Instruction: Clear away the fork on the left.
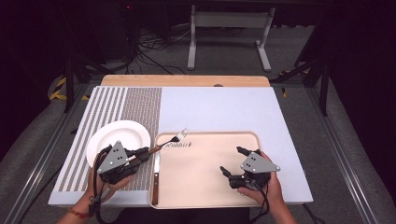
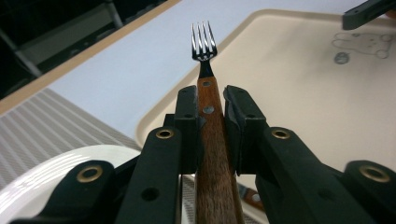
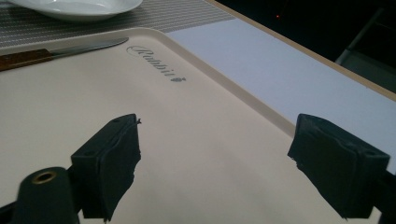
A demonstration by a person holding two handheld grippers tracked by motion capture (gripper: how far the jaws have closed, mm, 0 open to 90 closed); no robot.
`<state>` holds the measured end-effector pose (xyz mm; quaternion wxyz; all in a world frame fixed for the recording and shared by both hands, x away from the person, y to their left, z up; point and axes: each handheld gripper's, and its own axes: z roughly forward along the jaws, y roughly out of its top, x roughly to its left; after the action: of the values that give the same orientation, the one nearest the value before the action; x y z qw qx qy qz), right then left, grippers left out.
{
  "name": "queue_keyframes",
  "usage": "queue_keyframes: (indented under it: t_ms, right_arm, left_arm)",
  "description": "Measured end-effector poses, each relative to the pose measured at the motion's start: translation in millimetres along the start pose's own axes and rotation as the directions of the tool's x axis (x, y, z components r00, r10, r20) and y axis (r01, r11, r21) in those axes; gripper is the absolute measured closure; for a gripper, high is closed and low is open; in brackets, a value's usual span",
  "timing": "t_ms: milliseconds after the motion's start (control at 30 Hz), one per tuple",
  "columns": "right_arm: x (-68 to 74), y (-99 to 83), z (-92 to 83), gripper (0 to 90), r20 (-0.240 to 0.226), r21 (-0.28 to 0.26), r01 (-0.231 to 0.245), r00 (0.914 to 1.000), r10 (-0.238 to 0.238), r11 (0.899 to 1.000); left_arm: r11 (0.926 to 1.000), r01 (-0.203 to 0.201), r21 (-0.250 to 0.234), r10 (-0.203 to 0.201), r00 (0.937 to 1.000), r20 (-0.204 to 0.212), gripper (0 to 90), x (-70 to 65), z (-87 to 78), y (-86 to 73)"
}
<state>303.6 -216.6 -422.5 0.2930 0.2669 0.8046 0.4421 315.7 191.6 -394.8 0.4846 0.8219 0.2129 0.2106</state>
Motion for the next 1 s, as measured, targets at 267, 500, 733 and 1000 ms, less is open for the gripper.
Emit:
queue_keyframes:
  t_ms: [267,500,733,1000]
  right_arm:
    - [0.3,0.0,0.6,16.2,0.004,0.006,0.005,1.0,-0.005,1.0]
    - [0.2,-1.0,2.0,16.5,0.002,0.013,0.009,1.0,-0.009,1.0]
    - [0.5,-0.9,2.4,16.5,-0.002,0.017,0.011,0.9999,-0.011,1.0]
    - [0.0,-1.2,3.5,16.8,-0.003,0.027,0.012,0.9999,-0.012,1.0]
  left_arm:
    - [0.9978,-0.047,0.048,0.044,0.9979,0.047,76.2,-17.8,20.1,-1.8]
    - [0.9956,-0.061,0.071,0.055,0.995,0.083,76.2,-28.7,30.3,-3.1]
    - [0.993,-0.073,0.094,0.062,0.9923,0.107,76.1,-39.5,39.1,-5.9]
    - [0.9846,-0.096,0.146,0.076,0.9879,0.135,76.0,-49.9,51.8,-13.3]
